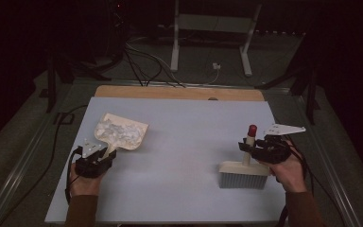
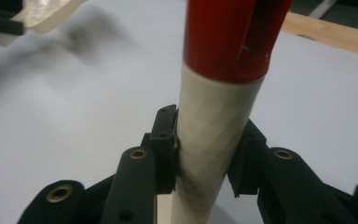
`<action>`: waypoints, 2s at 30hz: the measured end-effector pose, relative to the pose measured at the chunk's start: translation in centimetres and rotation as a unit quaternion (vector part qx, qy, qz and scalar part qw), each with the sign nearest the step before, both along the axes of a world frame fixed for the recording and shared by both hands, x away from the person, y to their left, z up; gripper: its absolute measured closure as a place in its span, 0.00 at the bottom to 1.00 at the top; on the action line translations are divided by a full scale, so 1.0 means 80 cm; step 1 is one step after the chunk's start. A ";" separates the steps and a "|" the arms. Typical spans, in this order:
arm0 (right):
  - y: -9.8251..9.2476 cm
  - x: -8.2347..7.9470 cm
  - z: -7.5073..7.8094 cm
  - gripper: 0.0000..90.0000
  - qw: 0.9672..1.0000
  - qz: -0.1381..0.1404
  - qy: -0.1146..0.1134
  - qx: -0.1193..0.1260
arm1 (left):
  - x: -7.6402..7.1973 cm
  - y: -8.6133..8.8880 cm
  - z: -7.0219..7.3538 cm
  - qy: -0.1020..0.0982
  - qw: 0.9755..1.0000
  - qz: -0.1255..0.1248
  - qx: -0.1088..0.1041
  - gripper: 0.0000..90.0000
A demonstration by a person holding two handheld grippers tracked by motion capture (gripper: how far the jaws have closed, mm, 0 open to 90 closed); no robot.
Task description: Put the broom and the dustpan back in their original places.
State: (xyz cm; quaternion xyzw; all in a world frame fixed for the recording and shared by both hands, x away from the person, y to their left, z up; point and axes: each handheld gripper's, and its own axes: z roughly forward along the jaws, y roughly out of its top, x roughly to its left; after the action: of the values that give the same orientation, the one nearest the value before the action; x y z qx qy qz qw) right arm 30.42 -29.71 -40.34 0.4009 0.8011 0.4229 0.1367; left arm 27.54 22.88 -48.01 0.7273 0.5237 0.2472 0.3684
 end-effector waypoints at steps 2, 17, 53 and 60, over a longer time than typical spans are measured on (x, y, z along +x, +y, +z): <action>0.003 0.005 -0.004 0.74 1.000 -0.014 -0.005 -0.004 | -0.002 -0.004 0.000 -0.001 1.000 0.008 -0.002 0.74; 0.010 0.051 -0.047 0.71 0.995 -0.103 0.002 -0.010 | -0.014 -0.023 -0.016 0.017 0.998 0.058 -0.006 0.74; 0.035 0.108 -0.131 0.67 0.980 -0.155 0.082 -0.096 | 0.006 -0.046 -0.043 0.051 0.994 0.098 0.014 0.74; 0.036 0.109 -0.133 0.67 0.978 -0.161 0.087 -0.103 | 0.010 -0.048 -0.044 0.059 0.993 0.098 0.015 0.74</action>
State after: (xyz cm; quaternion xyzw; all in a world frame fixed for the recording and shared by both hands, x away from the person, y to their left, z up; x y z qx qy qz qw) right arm 39.14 -26.80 -50.99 0.5430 0.7745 0.2740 0.1737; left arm 28.31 19.06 -51.55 0.6914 0.6094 0.2465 0.2997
